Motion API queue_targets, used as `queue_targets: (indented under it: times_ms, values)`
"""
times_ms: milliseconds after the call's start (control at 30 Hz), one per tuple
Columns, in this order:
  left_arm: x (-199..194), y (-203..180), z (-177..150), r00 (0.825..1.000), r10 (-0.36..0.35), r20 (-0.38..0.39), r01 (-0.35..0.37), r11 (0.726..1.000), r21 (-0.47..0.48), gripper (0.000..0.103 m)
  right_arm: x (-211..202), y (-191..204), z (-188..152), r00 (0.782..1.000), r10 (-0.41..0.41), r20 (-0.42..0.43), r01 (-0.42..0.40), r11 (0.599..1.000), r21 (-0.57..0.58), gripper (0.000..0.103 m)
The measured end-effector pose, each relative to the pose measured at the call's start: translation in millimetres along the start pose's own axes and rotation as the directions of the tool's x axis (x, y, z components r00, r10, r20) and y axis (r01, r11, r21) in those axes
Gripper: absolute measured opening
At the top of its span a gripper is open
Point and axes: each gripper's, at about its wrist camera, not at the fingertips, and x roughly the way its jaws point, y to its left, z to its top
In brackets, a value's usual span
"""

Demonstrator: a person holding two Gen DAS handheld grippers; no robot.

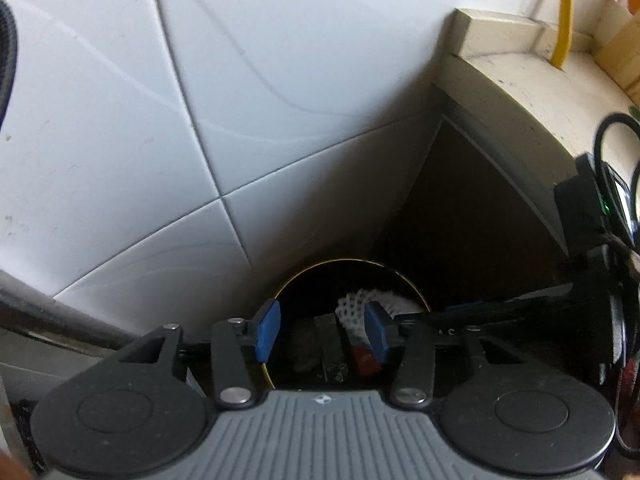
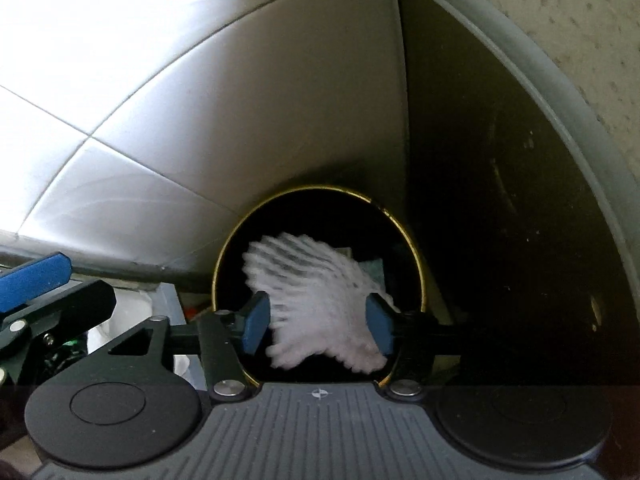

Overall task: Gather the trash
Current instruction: 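Open both tools to drop the plastic bag and foam net into the bin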

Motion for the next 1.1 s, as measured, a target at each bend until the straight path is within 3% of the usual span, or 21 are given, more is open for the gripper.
queue_targets:
  times_ms: [100, 533, 633, 867, 1000, 1100]
  values:
    - [-3, 5, 2, 1.000, 0.005, 0.016, -0.005, 1.000, -0.021, 0.047, 0, 1, 0, 1.000, 0.030, -0.004, -0.030, 1.000, -0.004, 0.069]
    - [-10, 6, 2, 0.999, -0.028, 0.040, 0.028, 0.999, -0.019, 0.049, -42, -5, -16, 0.996, -0.004, 0.091, 0.005, 1.000, -0.011, 0.069]
    - [-7, 5, 1, 0.999, -0.004, 0.037, 0.004, 1.000, -0.008, 0.048, -37, -3, -21, 0.996, -0.022, 0.085, 0.025, 0.999, -0.034, 0.068]
    - [9, 12, -2, 0.999, 0.044, -0.015, -0.045, 0.999, -0.030, 0.048, -31, -7, -19, 0.998, -0.030, 0.048, 0.034, 0.996, -0.080, 0.062]
    - [20, 20, -1, 0.996, -0.005, -0.085, -0.003, 0.995, -0.097, 0.048, -37, -11, -18, 0.999, -0.021, 0.034, 0.024, 0.993, -0.120, 0.063]
    - [25, 18, -4, 0.993, 0.011, -0.114, -0.022, 0.995, -0.094, 0.048, -33, -13, -15, 0.999, -0.026, 0.033, 0.031, 0.988, -0.152, 0.064]
